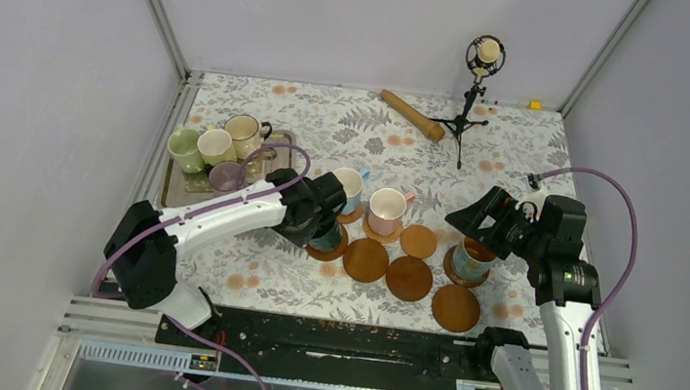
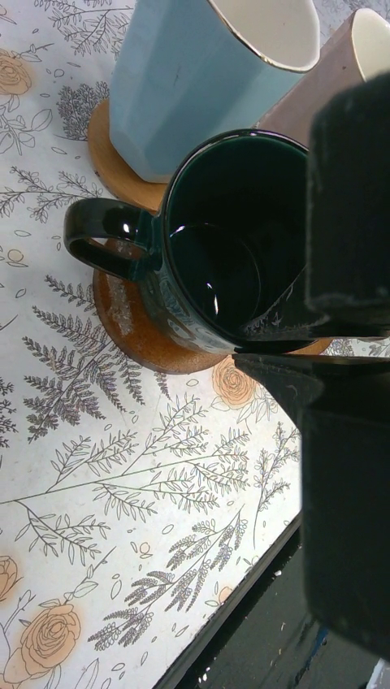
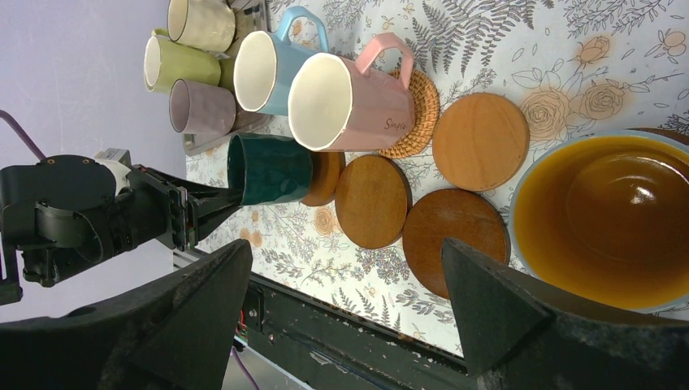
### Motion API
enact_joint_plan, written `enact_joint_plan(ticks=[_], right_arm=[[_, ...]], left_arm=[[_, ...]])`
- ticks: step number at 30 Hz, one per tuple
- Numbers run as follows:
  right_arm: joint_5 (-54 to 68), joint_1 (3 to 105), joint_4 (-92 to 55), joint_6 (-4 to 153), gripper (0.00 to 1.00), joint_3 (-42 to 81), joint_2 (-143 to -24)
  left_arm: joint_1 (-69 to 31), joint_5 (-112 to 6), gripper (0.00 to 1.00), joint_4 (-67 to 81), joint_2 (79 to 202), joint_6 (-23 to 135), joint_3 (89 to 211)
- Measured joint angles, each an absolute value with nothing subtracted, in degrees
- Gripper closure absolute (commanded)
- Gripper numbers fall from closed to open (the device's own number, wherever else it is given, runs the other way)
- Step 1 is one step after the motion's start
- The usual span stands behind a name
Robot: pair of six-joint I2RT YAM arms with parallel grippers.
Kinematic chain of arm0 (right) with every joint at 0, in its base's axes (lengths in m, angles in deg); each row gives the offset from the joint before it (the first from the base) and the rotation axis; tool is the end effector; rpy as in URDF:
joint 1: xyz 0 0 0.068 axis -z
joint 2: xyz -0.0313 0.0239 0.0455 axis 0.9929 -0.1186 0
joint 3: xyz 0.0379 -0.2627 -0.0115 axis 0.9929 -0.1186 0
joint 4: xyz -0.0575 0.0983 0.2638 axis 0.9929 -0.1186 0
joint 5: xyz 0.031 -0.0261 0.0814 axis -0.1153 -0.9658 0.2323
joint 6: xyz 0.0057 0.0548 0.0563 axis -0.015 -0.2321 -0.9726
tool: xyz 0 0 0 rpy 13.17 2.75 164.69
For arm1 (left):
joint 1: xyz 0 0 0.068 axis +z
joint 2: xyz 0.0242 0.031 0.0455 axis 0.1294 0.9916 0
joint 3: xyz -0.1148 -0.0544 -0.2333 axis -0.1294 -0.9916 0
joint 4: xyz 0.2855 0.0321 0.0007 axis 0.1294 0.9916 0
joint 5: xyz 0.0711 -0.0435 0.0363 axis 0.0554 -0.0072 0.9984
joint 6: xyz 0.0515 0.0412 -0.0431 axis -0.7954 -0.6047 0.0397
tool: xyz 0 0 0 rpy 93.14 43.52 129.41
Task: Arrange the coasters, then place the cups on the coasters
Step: Place the cup on the coaster.
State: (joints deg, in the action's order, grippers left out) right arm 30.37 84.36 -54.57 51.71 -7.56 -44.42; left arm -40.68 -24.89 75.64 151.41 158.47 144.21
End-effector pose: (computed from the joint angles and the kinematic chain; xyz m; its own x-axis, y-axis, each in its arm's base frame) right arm 0.2075 0.0306 0.3098 -0.6461 0.4336 -0.6281 -0.1293 0.7489 0.6499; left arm 0.2096 -0.1995 0.1979 -0.3506 -0.8941 -0.2787 -0.8889 0.4114 -0.2015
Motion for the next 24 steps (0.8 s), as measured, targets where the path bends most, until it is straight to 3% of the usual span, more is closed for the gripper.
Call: enact_joint_plan(ticks=[14,19,24], right_arm=[[30.4,84.4,-54.9,51.8,0.05,-7.6,-44.3],[30.4,84.4,-54.9,51.8,0.05,-7.6,-44.3],[30.4,84.4,-55.0,51.8,0.05,-7.6,-44.3]], left_arm=[[-40.7,-24.8,1.00,75.6,152.2,158.2,144.3],[-40.7,-24.8,0.86,75.6,152.9,157.9,144.3],[-40.7,-24.8,0.79,75.0,153.2,157.6,145.1]])
